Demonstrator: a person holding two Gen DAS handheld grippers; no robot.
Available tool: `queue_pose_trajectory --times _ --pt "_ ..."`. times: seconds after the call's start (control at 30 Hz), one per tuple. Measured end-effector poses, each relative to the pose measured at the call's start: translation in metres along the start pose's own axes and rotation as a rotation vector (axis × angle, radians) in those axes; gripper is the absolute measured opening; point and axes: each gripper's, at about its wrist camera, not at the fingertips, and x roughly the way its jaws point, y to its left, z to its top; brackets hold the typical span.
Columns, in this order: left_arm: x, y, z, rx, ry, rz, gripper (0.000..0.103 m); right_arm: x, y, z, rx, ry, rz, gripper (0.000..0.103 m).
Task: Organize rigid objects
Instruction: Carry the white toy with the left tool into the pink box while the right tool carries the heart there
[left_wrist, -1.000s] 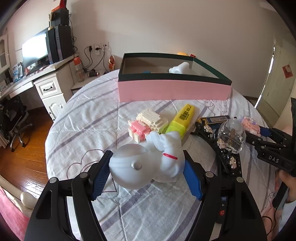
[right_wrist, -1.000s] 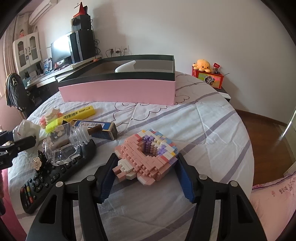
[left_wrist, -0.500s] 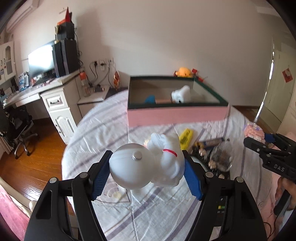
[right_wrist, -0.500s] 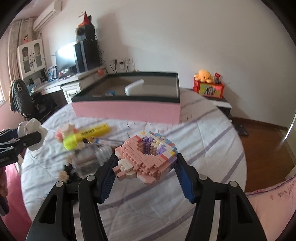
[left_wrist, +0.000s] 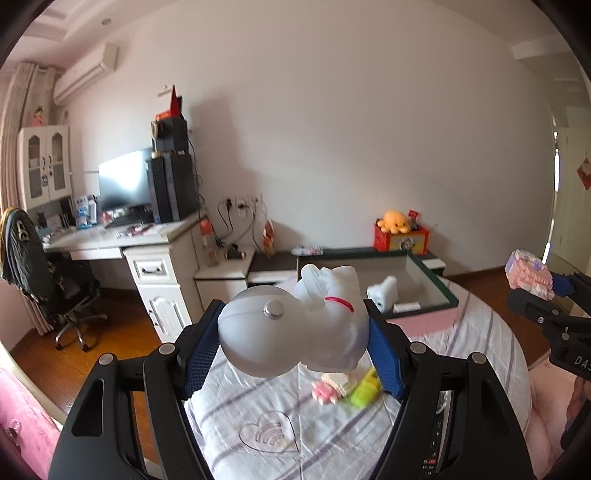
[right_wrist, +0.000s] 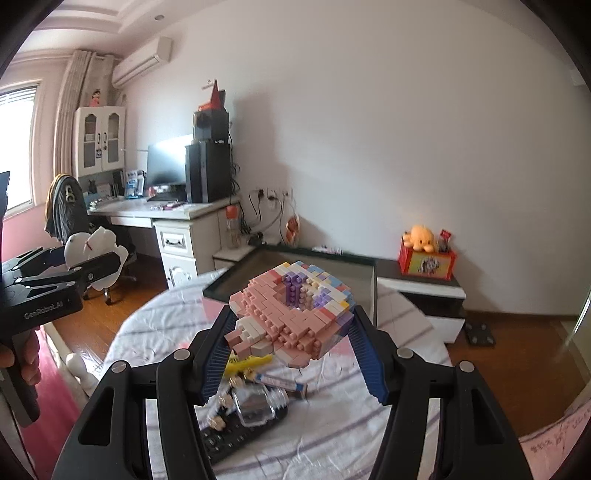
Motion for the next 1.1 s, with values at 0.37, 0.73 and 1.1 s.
queue_pose_trajectory --times 0.37,0.73,1.1 --pt "-0.003 0.001 0.030 0.010 -0.080 0.030 0.074 0.005 0.009 0.023 -0.026 -0.052 0.010 0.062" --pt "0.065 -0.027 0.054 0.065 -0.056 -0.031 0.074 0.049 -0.011 0.043 -0.043 -0.044 -0.002 0.062" --pt "0.194 -0.065 0.058 0.094 0.104 -0.131 0.074 0.153 -0.043 0.042 -0.015 0.066 -0.017 0.062"
